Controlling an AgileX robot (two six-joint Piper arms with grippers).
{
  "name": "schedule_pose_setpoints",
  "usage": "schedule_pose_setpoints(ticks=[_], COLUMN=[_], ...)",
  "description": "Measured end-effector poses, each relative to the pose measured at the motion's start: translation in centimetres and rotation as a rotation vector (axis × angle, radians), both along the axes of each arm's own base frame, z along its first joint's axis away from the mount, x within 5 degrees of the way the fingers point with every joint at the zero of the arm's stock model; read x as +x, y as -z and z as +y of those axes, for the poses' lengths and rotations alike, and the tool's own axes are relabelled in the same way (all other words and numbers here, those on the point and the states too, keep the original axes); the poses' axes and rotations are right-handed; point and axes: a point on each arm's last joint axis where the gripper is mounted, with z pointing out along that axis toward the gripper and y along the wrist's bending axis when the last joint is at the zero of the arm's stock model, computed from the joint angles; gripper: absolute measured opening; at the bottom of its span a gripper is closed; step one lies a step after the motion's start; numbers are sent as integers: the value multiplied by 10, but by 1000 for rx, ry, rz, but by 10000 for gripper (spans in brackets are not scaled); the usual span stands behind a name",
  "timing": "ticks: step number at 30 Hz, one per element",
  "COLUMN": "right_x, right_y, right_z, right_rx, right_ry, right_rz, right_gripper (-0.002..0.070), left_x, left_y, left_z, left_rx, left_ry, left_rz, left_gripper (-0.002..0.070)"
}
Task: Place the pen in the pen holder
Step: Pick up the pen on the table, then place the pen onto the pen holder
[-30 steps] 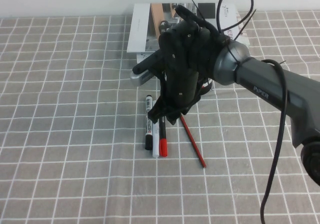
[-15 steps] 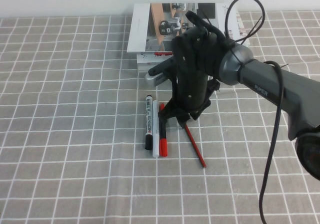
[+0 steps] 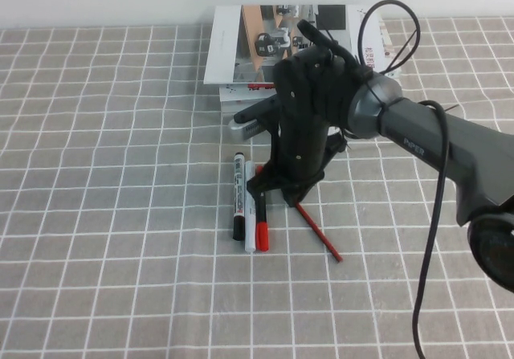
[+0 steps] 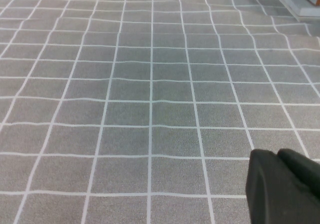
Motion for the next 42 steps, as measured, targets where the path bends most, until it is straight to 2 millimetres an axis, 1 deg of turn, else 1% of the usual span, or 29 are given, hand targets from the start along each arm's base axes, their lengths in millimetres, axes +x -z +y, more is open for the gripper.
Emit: schedule_pose_setpoints(ticks=[3, 5, 8, 11, 14, 16, 19, 20, 23, 24, 26, 27, 30, 33, 35, 37, 39, 42], right_x=[1, -1, -5, -12, -21, -30, -44, -47, -65, -70, -75, -74, -65, -49, -35, -22, -11, 3], right_y=[-7, -19, -46, -80, -102, -109, -111, -112, -109, -105, -108, -111, -117, -117, -115, -107, -100, -87], right_z=[4, 5, 4, -1, -8, -15, -27, -30, -45, -50, -64, -69, -86, -100, -105, -106, -102, -91], right_rx=[51, 87, 137, 199, 271, 316, 396, 430, 556, 586, 680, 714, 783, 791, 784, 772, 765, 744], right_ry=[9, 11, 6, -34, -44, -41, -39, -47, -50, -46, -22, -6, 48, 90, 112, 124, 122, 59], right_rz=[5, -3, -50, -154, -256, -324, -448, -517, -734, -788, -955, -1017, -1188, -1281, -1313, -1315, -1313, -1312], right_gripper=[11, 10, 10, 10, 9, 9, 9, 9, 9, 9, 9, 9, 9, 8, 8, 8, 8, 8], left_x=[0, 0, 0, 0, 0, 0, 0, 0, 0, 0, 0, 0, 0, 0, 0, 0, 0, 0], left_y=[0, 0, 0, 0, 0, 0, 0, 0, 0, 0, 0, 0, 0, 0, 0, 0, 0, 0], left_z=[0, 0, 0, 0, 0, 0, 0, 0, 0, 0, 0, 0, 0, 0, 0, 0, 0, 0], left_rx=[0, 0, 0, 0, 0, 0, 0, 0, 0, 0, 0, 0, 0, 0, 0, 0, 0, 0], left_ry=[0, 0, 0, 0, 0, 0, 0, 0, 0, 0, 0, 0, 0, 0, 0, 0, 0, 0], left_rz=[0, 0, 0, 0, 0, 0, 0, 0, 0, 0, 0, 0, 0, 0, 0, 0, 0, 0], left_gripper=[-3, -3, -3, -3, -3, -3, -3, -3, -3, -3, -3, -3, -3, -3, -3, -3, -3, -3])
